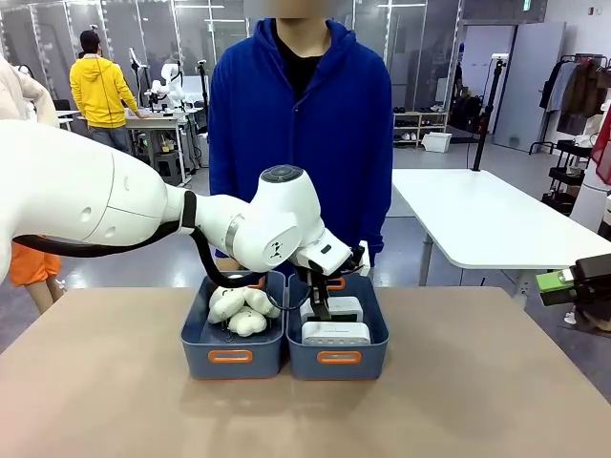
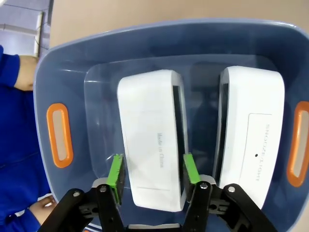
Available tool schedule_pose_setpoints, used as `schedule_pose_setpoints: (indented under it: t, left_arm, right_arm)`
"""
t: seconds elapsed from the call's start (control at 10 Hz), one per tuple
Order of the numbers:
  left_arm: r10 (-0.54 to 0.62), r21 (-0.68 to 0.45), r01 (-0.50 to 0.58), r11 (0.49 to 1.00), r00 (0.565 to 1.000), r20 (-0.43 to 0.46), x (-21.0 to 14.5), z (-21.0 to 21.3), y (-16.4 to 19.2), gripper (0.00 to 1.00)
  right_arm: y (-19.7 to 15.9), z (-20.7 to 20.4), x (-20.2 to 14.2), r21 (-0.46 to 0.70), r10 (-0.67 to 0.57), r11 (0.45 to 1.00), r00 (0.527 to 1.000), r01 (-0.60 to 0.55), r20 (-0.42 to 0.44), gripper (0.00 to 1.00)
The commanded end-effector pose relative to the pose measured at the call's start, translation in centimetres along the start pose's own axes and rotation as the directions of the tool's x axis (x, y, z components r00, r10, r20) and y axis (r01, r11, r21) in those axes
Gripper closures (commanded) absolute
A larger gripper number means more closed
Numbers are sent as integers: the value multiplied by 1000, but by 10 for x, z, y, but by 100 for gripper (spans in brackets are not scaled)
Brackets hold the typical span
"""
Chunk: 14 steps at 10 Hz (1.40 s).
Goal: Sort the digital clocks into the basket.
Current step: Pick up the Digital clock from the table and place it into the empty Plastic storage basket.
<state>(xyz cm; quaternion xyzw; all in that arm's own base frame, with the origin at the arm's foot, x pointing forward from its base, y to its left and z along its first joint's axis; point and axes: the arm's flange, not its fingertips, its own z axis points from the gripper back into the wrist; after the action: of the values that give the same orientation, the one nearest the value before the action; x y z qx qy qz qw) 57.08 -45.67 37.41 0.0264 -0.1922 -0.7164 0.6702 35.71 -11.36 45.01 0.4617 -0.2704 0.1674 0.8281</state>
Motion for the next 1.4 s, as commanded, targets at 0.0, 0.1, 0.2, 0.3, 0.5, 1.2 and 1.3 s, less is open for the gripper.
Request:
schedule_pose_setpoints:
  t: [0.0, 0.1, 0.2, 0.3, 0.5, 1.2, 1.3]
  left_arm:
    - [24, 22, -24, 999, 1000, -4, 2, 5, -1, 4]
    - [30, 27, -30, 999, 1000, 3, 1, 10, -2, 0]
    - [54, 28, -55, 998, 998, 24, -2, 18, -4, 30]
    - [108, 55, -107, 993, 994, -13, -17, 30, -11, 30]
    - [20, 11, -20, 1000, 1000, 8, 2, 7, 3, 30]
    - [20, 11, -20, 1000, 1000, 8, 2, 7, 3, 30]
    - [46, 5, -46, 999, 999, 7, 2, 7, 1, 30]
  right_arm:
    - [0, -1, 1, 9, 16, 1000, 1000, -16, 5, 0]
    - [0, -1, 1, 9, 16, 1000, 1000, -16, 5, 0]
    - [0, -1, 1, 9, 16, 1000, 1000, -16, 5, 0]
    - [0, -1, 1, 9, 16, 1000, 1000, -16, 5, 0]
    - [0, -1, 1, 9, 16, 1000, 1000, -16, 5, 0]
    - [0, -1, 1, 9, 16, 1000, 1000, -16, 5, 0]
    - [0, -1, 1, 9, 16, 1000, 1000, -16, 5, 0]
